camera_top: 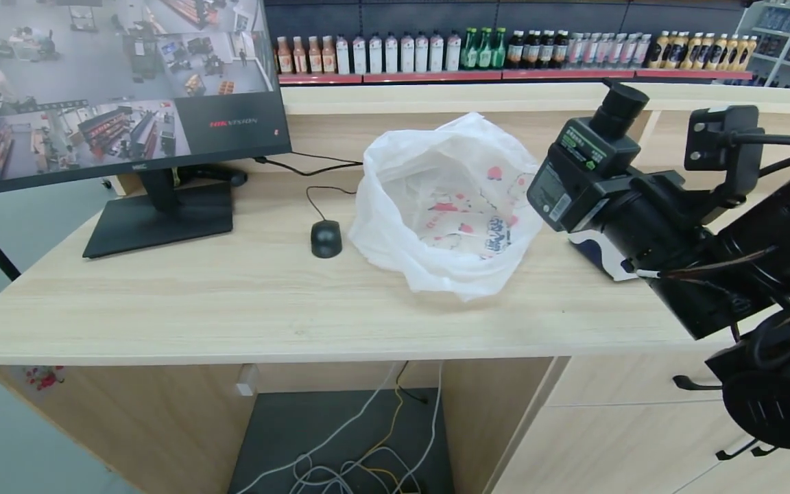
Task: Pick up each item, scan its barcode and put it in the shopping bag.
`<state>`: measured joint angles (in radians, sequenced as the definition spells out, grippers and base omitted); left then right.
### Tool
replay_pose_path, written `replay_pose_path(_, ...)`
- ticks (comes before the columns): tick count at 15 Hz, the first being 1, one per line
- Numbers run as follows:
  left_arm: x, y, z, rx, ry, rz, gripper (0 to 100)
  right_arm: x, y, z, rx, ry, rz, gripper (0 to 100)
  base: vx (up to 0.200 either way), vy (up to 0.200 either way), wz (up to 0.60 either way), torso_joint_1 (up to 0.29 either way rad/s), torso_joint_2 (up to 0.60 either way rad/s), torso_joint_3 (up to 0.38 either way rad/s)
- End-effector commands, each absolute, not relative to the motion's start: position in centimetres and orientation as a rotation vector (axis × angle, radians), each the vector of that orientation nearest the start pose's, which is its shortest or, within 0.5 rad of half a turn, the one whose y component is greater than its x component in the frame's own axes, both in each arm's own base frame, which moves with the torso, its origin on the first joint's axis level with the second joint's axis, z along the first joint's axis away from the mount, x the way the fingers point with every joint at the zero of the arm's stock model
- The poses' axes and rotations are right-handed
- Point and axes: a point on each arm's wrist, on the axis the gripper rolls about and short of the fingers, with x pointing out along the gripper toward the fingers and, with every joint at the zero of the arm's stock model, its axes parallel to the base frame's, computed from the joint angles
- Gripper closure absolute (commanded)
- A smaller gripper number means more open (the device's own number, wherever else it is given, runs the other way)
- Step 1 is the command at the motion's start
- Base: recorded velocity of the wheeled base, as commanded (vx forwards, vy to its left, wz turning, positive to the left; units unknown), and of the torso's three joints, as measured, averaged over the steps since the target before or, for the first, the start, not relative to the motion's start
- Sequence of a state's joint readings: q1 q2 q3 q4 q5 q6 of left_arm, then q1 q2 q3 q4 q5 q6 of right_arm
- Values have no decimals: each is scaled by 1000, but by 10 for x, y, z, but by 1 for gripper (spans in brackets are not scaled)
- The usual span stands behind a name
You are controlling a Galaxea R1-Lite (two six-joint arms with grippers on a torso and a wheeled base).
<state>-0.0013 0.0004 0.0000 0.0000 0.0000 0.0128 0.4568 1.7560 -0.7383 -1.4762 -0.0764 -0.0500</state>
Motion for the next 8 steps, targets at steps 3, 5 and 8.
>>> replay_pose_path(3,-23,0,75,15,0,-2,0,276,148,243,80,-446,400,100,0,0,0,0,0,0)
replay_pose_path(5,-23,0,75,23,1,-3,0,277,158,244,71,-396,432,100,0,0,0,0,0,0)
replay_pose_path(8,-23,0,75,25,1,-3,0,282,179,253,65,-335,491,100,0,0,0,0,0,0)
